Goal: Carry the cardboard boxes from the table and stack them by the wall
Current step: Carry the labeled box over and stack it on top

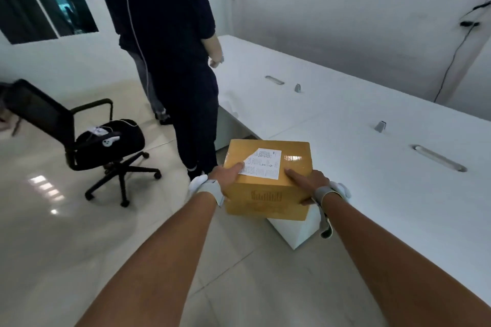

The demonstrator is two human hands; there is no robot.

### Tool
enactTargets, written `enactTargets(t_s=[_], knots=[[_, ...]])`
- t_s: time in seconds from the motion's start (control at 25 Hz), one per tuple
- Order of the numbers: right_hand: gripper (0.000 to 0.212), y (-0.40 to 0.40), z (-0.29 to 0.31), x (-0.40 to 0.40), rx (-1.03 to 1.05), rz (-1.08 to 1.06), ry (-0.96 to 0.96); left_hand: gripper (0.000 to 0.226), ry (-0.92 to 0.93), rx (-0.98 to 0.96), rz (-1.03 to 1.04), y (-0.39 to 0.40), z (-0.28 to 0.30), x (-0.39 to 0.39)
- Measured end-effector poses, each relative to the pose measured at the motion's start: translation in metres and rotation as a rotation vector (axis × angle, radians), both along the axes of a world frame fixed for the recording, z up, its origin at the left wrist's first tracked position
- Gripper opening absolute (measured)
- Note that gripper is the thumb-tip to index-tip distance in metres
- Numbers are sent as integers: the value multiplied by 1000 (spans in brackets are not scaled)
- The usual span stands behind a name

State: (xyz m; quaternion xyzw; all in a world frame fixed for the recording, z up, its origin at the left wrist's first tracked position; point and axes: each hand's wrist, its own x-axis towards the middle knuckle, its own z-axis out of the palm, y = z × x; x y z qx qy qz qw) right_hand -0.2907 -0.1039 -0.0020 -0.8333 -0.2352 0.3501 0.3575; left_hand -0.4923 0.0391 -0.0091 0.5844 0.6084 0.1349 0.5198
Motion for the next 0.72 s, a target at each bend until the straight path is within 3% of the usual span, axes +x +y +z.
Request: enactTargets(t_s=[0.2,0.4,0.72], knots=[[94,101,-8,-126,-4,165,28,103,-7,-4,154,64,-11,-153],[95,201,-13,-273,-6,371,30,86,-60,7,354,121,-13,-315],[97,299,-14,-458,-4,575,25,95,1,8,543,167,-10,-509]])
